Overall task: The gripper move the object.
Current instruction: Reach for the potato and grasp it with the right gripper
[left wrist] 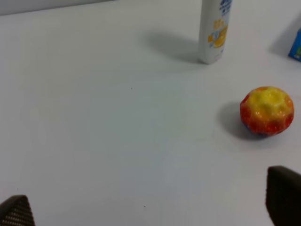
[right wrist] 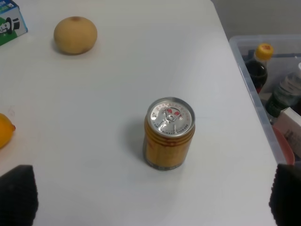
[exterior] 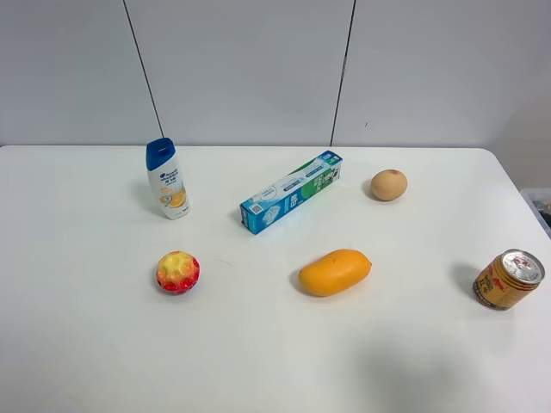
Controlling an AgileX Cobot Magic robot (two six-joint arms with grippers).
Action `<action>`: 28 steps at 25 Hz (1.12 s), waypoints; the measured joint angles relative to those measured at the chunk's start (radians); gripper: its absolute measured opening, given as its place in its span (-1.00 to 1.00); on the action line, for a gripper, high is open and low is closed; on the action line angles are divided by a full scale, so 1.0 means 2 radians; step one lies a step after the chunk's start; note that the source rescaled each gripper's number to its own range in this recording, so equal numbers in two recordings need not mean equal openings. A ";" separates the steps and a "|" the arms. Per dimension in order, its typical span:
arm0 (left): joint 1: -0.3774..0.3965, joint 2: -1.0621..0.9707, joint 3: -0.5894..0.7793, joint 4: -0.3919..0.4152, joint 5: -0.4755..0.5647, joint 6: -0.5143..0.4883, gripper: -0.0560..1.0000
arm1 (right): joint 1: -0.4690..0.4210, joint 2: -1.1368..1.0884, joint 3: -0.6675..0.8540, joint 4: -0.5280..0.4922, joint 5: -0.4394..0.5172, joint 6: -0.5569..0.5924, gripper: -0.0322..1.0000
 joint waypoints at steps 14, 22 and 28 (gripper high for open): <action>0.000 0.000 0.000 0.000 0.000 0.000 1.00 | 0.000 0.000 0.000 0.000 0.000 0.000 1.00; 0.000 0.000 0.000 0.000 0.000 0.000 1.00 | 0.000 0.000 0.000 0.000 0.000 0.000 1.00; 0.000 0.000 0.000 0.000 0.000 0.000 1.00 | 0.000 0.000 0.000 0.000 0.000 0.000 1.00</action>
